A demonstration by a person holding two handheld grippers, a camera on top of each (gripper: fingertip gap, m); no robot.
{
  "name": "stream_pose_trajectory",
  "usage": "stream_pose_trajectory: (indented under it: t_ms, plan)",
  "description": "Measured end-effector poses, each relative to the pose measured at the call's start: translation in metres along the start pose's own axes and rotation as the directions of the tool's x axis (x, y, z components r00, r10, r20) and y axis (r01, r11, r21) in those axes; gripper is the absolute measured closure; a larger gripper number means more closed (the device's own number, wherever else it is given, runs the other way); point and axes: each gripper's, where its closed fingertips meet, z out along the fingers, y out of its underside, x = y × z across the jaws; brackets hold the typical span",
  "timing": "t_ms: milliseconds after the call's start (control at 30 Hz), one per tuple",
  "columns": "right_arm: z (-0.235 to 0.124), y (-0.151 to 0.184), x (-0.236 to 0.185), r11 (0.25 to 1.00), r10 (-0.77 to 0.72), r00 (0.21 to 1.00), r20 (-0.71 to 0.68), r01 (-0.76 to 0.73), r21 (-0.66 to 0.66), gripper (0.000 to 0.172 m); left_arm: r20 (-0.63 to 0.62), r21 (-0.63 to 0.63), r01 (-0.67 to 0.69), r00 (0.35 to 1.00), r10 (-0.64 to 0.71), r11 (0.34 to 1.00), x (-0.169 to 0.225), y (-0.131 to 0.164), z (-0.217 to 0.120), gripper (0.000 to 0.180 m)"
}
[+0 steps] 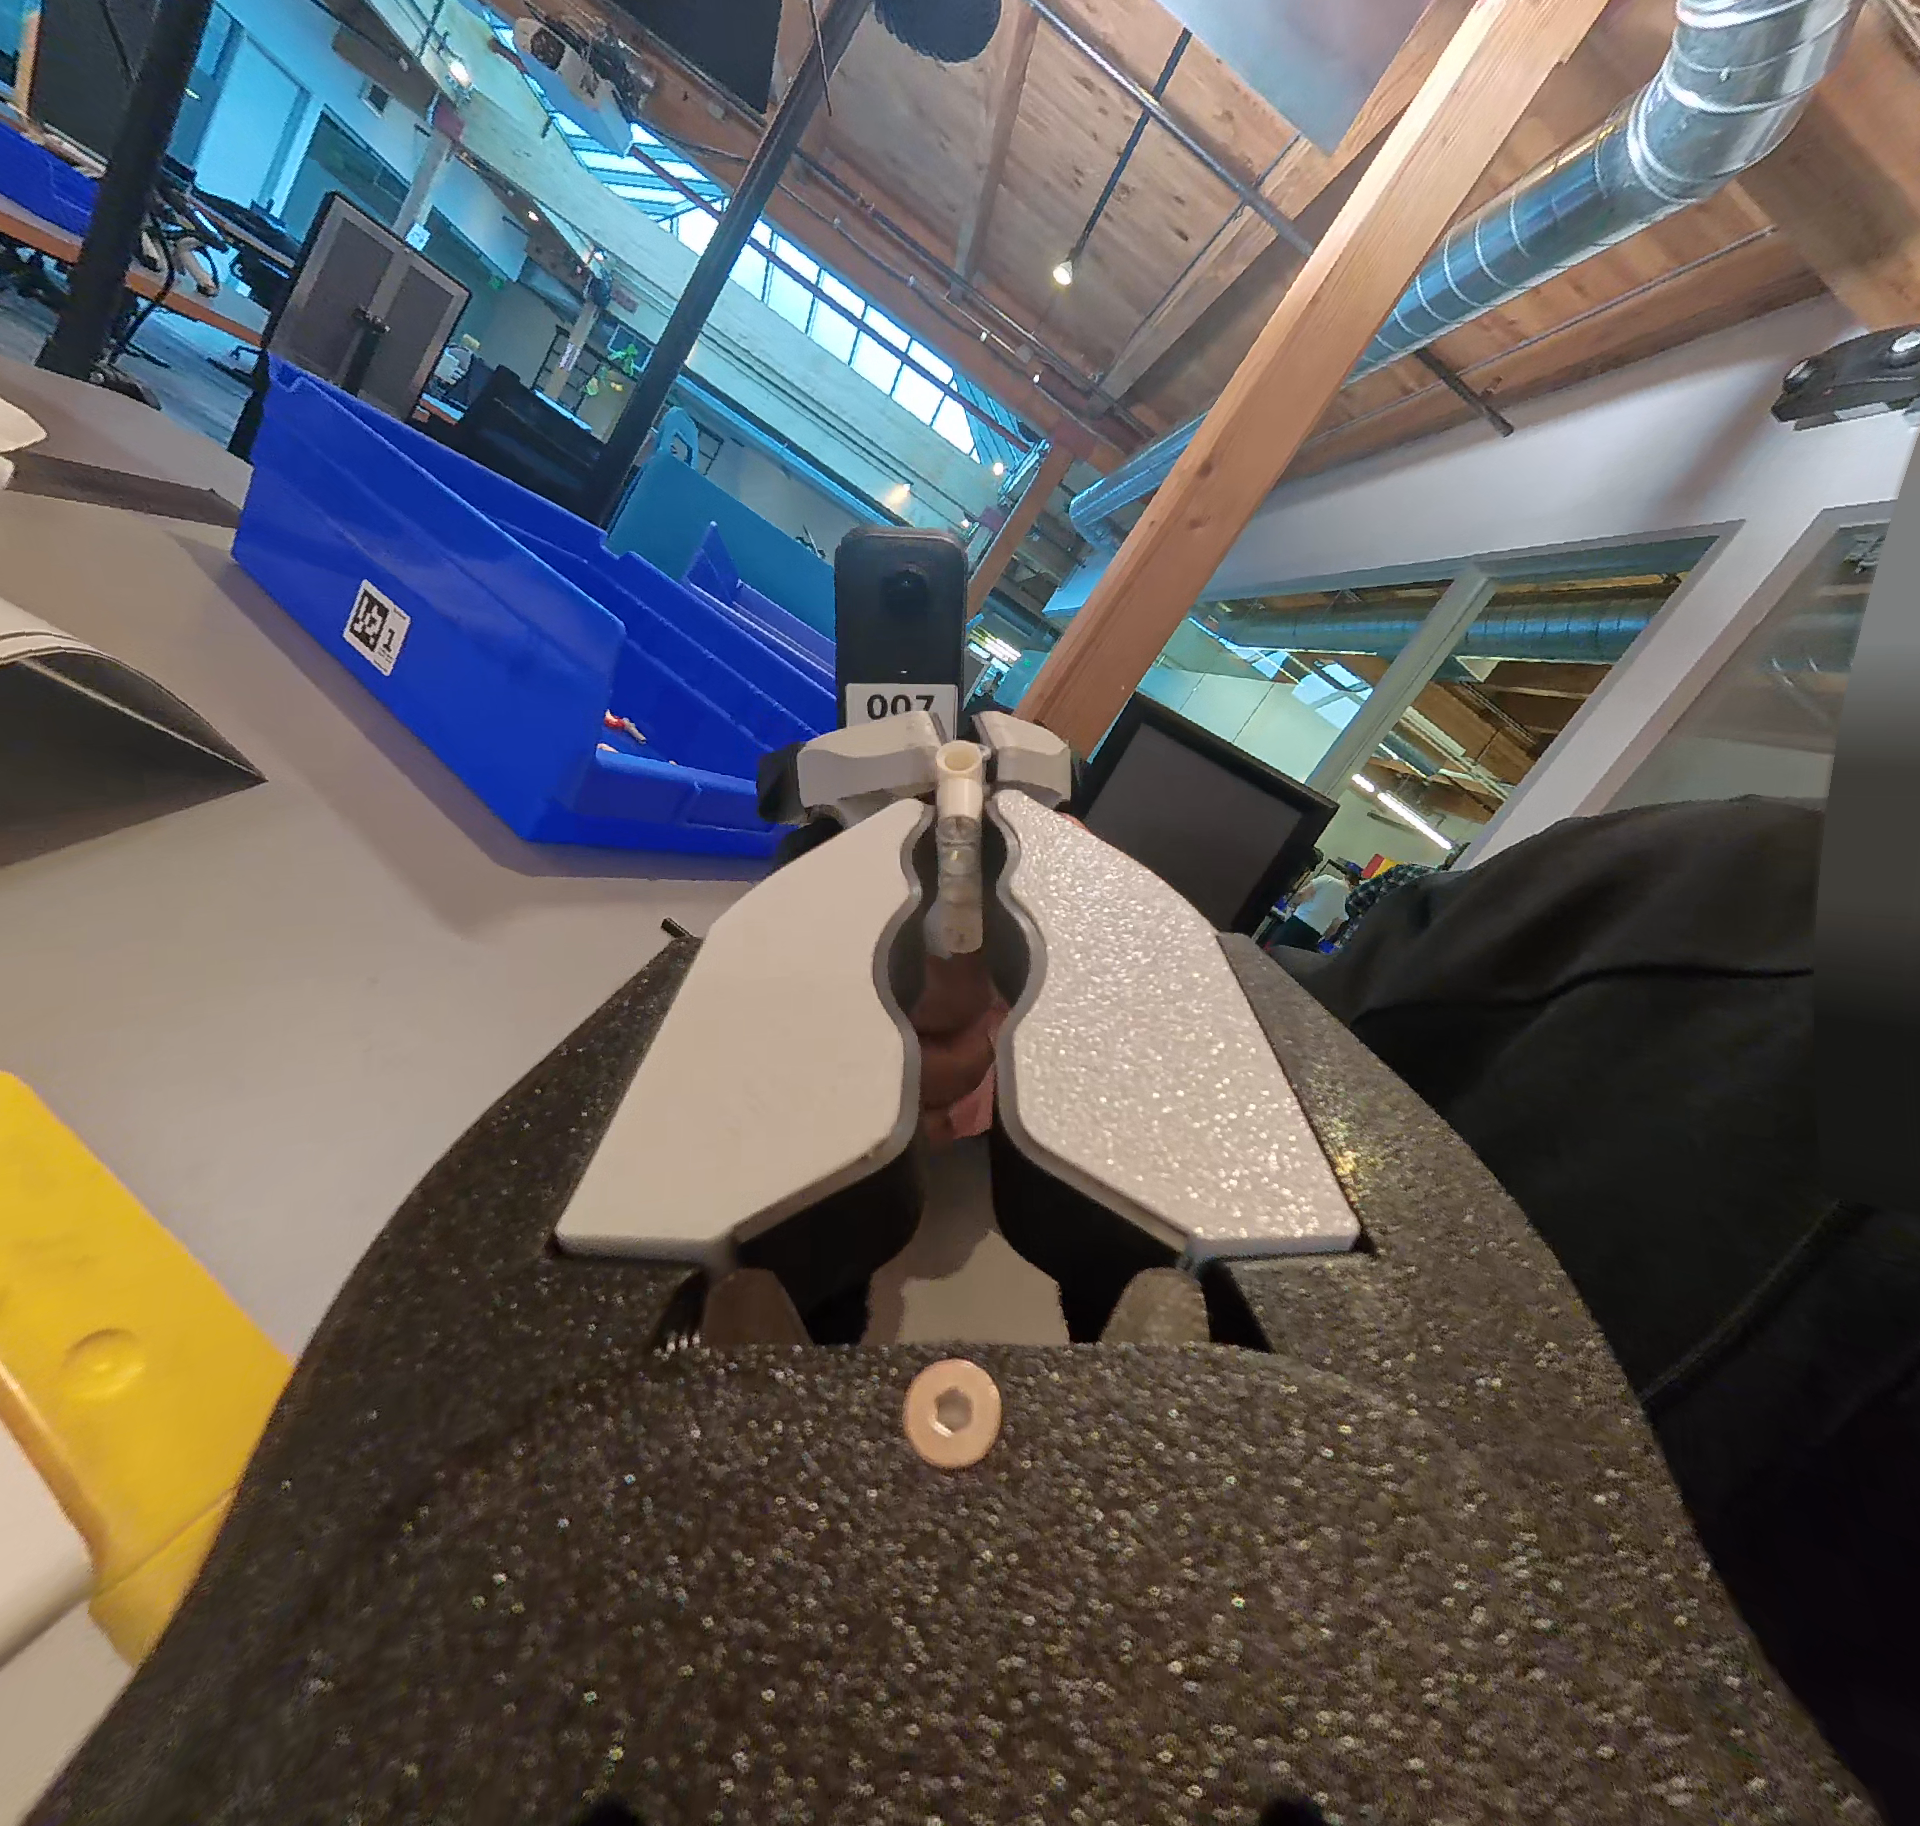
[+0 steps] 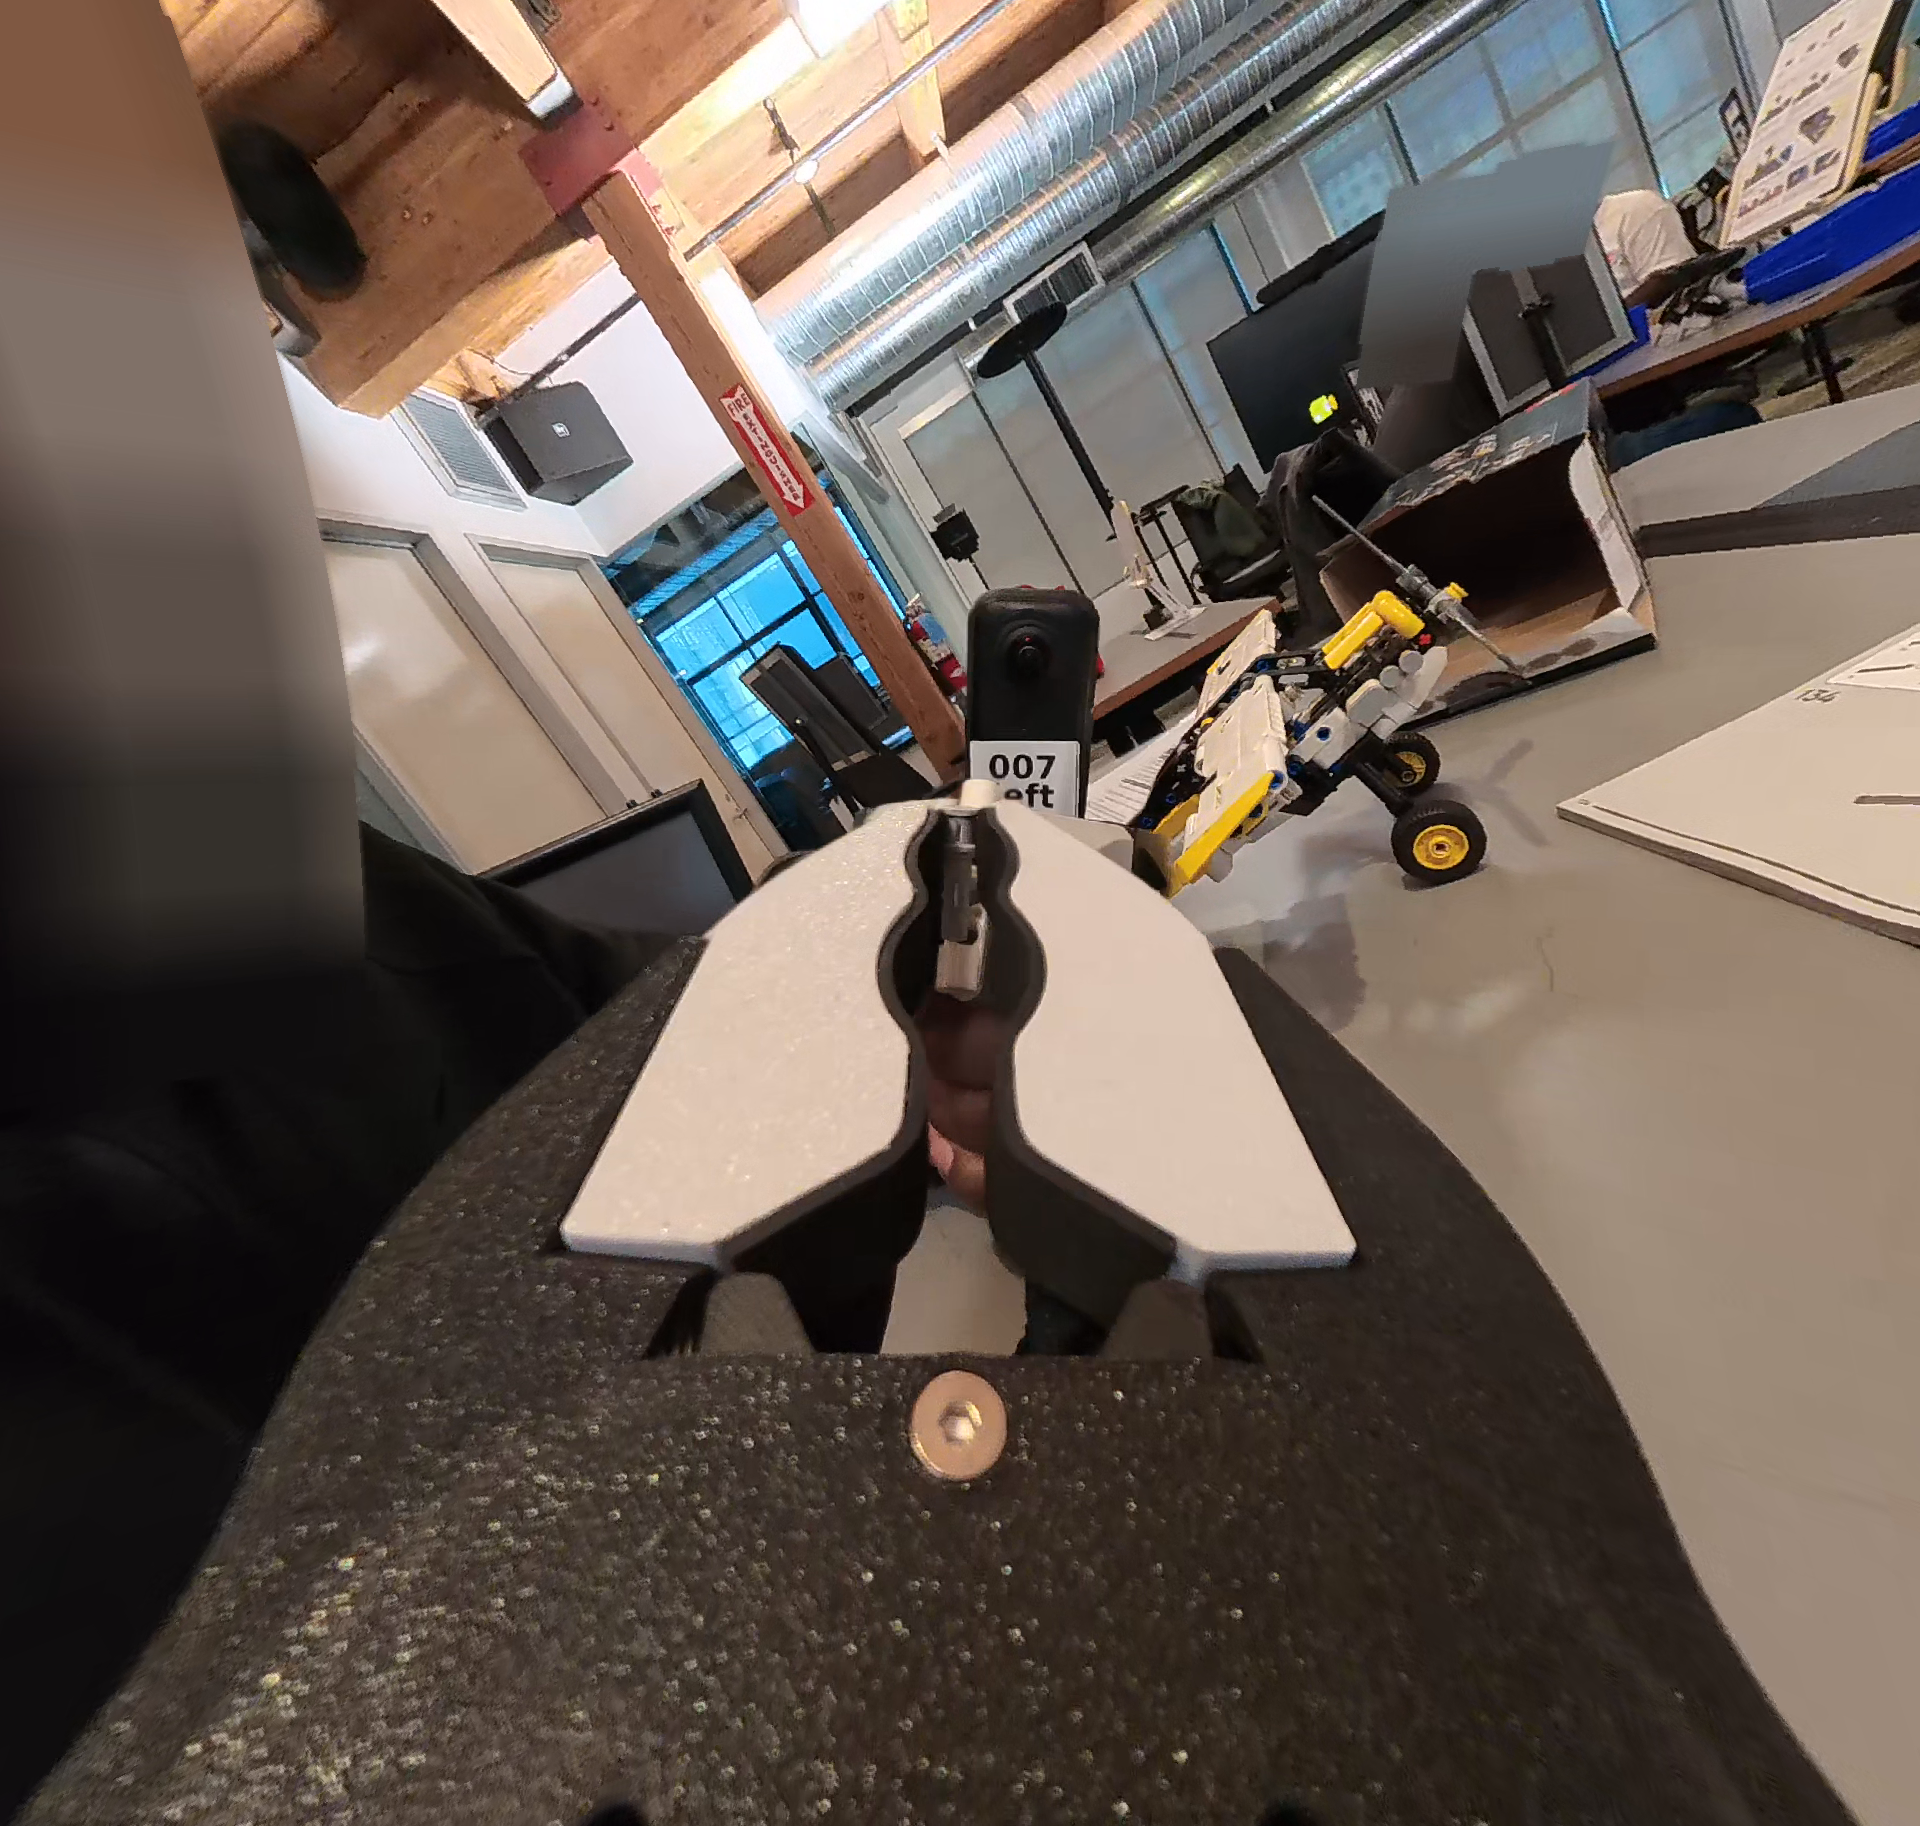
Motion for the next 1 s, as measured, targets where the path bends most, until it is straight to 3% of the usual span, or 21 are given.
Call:
stream_pose_trajectory:
  t_ms: [367,700,1000]
  plan:
    - [-0.001,0.005,0.000,0.998,-0.016,1.000,0.003,0.016,-0.053,0.166,0.000,-0.016,-0.022,1.000,0.022,1.000,0.001,0.001,-0.001,0.173]
    - [-0.005,0.011,-0.002,0.981,-0.017,1.000,0.021,0.021,-0.195,0.167,-0.012,-0.106,-0.076,0.997,0.075,0.992,0.003,0.009,0.000,0.173]
    - [-0.008,0.014,-0.009,0.974,0.011,0.998,0.065,0.004,-0.228,0.167,-0.113,-0.111,0.054,0.991,-0.067,0.992,0.010,0.012,0.001,0.173]
